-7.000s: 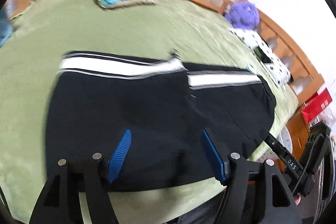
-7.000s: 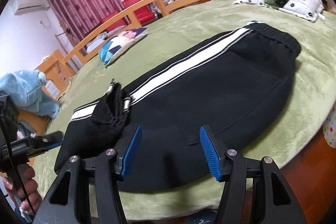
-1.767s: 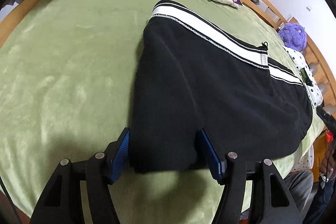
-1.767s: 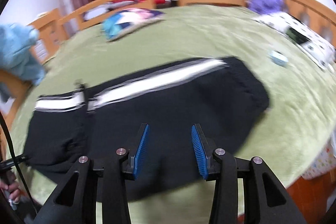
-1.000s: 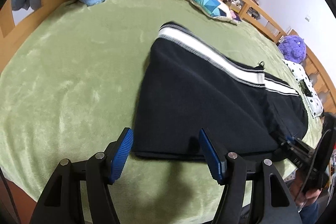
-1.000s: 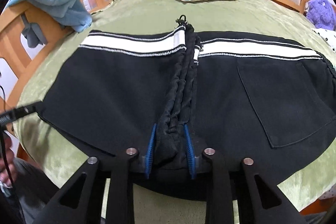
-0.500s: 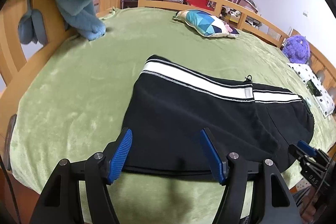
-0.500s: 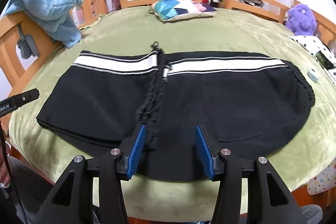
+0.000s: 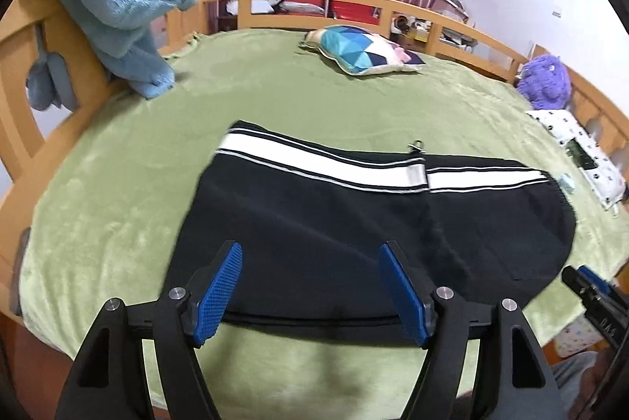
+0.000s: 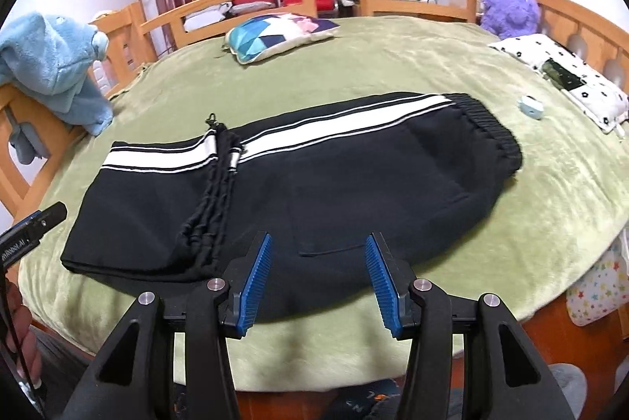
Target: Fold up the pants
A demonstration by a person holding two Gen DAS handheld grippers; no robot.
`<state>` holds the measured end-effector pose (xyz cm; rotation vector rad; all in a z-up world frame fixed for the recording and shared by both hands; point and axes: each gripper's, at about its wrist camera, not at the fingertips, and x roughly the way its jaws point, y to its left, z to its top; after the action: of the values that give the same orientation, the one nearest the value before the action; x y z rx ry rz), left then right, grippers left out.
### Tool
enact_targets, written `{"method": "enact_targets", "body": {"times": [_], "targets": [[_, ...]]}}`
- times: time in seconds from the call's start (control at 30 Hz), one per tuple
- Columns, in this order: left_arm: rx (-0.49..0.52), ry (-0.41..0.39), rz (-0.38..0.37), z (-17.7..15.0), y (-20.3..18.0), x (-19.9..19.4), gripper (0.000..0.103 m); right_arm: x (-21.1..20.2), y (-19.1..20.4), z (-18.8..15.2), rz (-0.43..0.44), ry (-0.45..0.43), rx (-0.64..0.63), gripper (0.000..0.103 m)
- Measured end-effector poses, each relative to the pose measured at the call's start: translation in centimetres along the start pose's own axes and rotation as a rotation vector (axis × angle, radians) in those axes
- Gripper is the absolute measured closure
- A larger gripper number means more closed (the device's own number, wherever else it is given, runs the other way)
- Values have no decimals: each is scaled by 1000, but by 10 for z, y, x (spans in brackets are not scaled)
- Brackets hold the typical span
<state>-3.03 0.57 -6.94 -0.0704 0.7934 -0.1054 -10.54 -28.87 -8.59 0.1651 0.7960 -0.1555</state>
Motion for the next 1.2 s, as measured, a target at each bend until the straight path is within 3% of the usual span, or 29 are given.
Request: {"method": "enact_targets", "body": {"times": [0.1,0.5,0.77,1.0,1.2], "targets": [[3,6,-35,0,-8,-5,32,-6,-4,-3,9,-3,19,54],[68,-54,-18,-4,-33,-24,32,-22,-9,-5,28,-15,28,54],[75,-32,-29,-1,-34,-25,31,-24,-9,0,44,-34,21,54],[118,-65,0,-4,-45,-33,29,-35,4,27,22,-118,-78,34],[72,-61,-19,-2,-38,-32,29,-47,15,53,52,-193,-123,22]]}}
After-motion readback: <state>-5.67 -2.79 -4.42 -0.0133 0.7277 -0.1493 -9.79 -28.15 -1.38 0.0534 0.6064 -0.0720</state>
